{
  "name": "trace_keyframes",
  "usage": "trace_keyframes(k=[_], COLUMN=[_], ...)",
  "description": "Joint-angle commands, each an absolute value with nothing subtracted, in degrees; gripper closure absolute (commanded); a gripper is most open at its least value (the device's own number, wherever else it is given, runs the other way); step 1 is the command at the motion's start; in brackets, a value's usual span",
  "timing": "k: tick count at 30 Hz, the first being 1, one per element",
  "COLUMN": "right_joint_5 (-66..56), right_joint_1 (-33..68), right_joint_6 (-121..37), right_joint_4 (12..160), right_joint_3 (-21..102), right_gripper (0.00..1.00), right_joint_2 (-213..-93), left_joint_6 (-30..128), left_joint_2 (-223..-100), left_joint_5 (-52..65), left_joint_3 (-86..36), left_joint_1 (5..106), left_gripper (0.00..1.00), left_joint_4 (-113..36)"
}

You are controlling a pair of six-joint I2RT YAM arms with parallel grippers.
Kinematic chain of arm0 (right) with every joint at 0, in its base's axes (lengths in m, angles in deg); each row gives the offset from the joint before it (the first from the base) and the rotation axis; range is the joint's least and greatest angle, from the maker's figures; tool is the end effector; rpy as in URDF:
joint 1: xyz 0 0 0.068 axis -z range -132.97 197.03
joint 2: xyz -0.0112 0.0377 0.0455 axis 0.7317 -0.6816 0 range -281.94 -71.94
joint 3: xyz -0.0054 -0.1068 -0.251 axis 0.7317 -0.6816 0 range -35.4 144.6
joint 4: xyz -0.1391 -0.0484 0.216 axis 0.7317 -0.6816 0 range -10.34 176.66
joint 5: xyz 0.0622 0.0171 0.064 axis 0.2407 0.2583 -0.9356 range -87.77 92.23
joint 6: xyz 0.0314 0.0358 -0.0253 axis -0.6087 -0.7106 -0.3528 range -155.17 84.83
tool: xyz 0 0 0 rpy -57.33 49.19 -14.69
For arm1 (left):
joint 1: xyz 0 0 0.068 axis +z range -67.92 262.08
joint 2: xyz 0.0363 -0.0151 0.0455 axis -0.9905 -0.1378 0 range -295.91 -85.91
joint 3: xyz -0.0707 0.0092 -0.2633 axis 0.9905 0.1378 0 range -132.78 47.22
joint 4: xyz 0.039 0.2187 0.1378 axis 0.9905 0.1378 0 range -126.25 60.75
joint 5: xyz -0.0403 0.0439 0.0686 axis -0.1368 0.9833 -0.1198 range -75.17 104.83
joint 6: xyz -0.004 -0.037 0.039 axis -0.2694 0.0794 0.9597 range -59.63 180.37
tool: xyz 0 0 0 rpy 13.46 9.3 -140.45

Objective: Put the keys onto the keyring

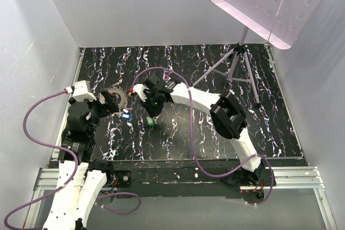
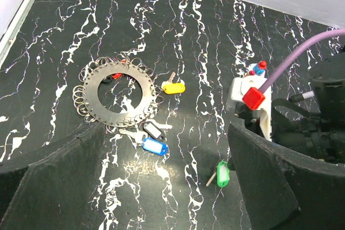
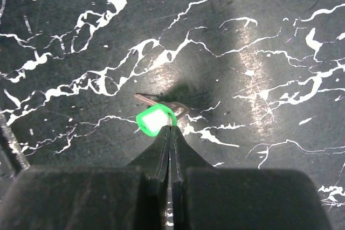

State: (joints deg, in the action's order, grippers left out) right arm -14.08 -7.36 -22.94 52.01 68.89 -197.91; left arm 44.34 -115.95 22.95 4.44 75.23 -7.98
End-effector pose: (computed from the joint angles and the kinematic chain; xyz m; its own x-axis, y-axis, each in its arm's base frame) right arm 0.2741 0.4000 0.2024 -0.2891 -0.7528 -0.5913 -0.9538 0.2791 0.1111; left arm 0.1221 -0.0096 0.3289 -0.2508 -0.2452 -0.9365 -0.0898 0.9691 -0.2296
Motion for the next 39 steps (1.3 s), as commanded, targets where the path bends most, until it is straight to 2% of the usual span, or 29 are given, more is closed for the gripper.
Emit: trace_keyframes(k=[1,6,11,17,22,25,33,39], right_joint_5=[-18.94,-28.32,-37.92,-42.06,-46.98,-49.79,-51.12,-53.49], right_joint_1=[-6.76,-5.44,-2.28,1.32,6.42,8.53,12.57,15.21], right_joint_6=[-22.34,-18.13,-10.49,-1.26,2.88,3.85,4.56,5.35], right_joint_4=[51.51,50.37,48.79,42.47,37.62,38.41,39.46,40.17], right_joint_3=[67.79,62.70,51.11,39.23,34.13,30.88,29.11,27.53], right_gripper=[0.99,0.99,0.99,0.99,0.99,0.99,0.99,0.99], right_joint_2=[-192.79,-186.48,-174.62,-161.61,-155.98,-153.42,-150.96,-149.55], left_joint_6=[44.99,45.08,45.17,42.63,36.31,30.77,30.40,32.42], left_joint_2=[-115.62,-115.44,-115.00,-115.96,-118.60,-119.13,-123.25,-123.70], left_joint_5=[22.56,21.86,17.30,-1.31,-18.01,-23.04,-14.10,-11.62], left_joint_3=[4.68,4.77,5.21,6.96,9.60,12.67,15.75,18.39], left_joint_1=[75.66,75.66,75.57,75.57,75.49,74.44,58.89,52.64], left_gripper=[0.02,0.02,0.02,0.02,0.02,0.02,0.02,0.02], left_joint_4=[-8.39,-8.56,-9.96,-15.06,-22.34,-28.84,-33.08,-37.98])
